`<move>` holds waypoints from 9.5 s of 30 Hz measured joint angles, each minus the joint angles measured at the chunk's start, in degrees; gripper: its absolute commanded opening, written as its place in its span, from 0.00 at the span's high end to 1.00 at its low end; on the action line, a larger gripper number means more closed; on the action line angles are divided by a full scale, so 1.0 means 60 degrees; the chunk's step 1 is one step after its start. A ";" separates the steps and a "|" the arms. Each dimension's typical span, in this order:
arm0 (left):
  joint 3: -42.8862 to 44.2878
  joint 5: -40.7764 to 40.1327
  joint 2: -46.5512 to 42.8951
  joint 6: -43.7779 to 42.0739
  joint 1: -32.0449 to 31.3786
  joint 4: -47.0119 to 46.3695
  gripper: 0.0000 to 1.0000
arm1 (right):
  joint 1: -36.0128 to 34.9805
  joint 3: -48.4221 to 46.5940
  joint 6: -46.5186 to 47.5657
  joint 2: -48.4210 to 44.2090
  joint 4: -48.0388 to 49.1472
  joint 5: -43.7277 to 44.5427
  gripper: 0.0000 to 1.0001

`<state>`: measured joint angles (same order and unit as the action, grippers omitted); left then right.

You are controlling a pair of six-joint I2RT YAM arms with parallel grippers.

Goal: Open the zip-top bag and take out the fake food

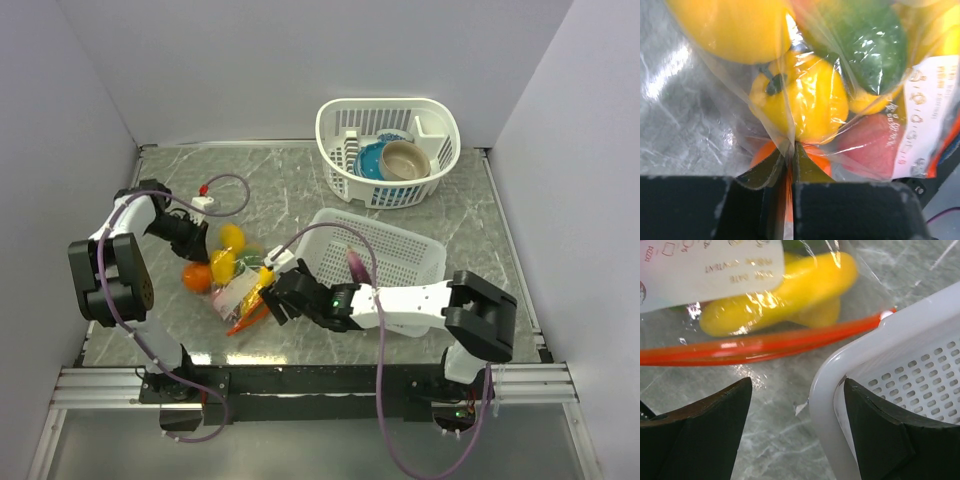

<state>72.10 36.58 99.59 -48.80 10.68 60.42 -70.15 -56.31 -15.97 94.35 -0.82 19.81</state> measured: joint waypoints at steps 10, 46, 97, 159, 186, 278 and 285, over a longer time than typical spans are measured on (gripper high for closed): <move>0.0692 0.0543 -0.0783 -0.0186 -0.0441 0.1115 0.99 | -0.0040 -0.0681 0.0266 0.0914 0.0288 -0.0095 0.17; 0.1381 0.0441 0.0106 -0.0178 -0.0419 0.0936 0.97 | 0.0157 0.1384 -0.2754 -0.2269 -0.3351 0.1985 0.92; 0.0011 -0.0594 0.0208 0.1366 -0.0437 -0.1319 0.99 | -0.0135 -0.0765 -0.1373 0.0933 0.1341 -0.1683 0.46; 0.0193 -0.0900 0.0004 0.1151 -0.0160 -0.0918 0.99 | -0.0127 0.0463 -0.2393 -0.1778 -0.0448 -0.0237 0.91; 0.0310 -0.0816 0.0025 0.0889 -0.0026 -0.0721 0.96 | 0.3111 0.0616 -0.4539 -0.3395 -0.4743 0.3778 0.00; 0.0361 -0.0692 -0.0076 0.0321 -0.0055 -0.0226 0.99 | 0.1031 -0.4980 -0.2696 0.4911 -0.1333 0.2018 0.46; 0.0361 -0.0674 -0.0080 0.0357 -0.0058 -0.0233 0.99 | 0.0940 -0.3625 -0.2663 0.3927 -0.1038 0.2007 0.49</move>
<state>74.26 32.53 99.11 -46.65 10.33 59.02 -64.51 -78.06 -31.94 117.91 -7.05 31.86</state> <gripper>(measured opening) 0.021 0.718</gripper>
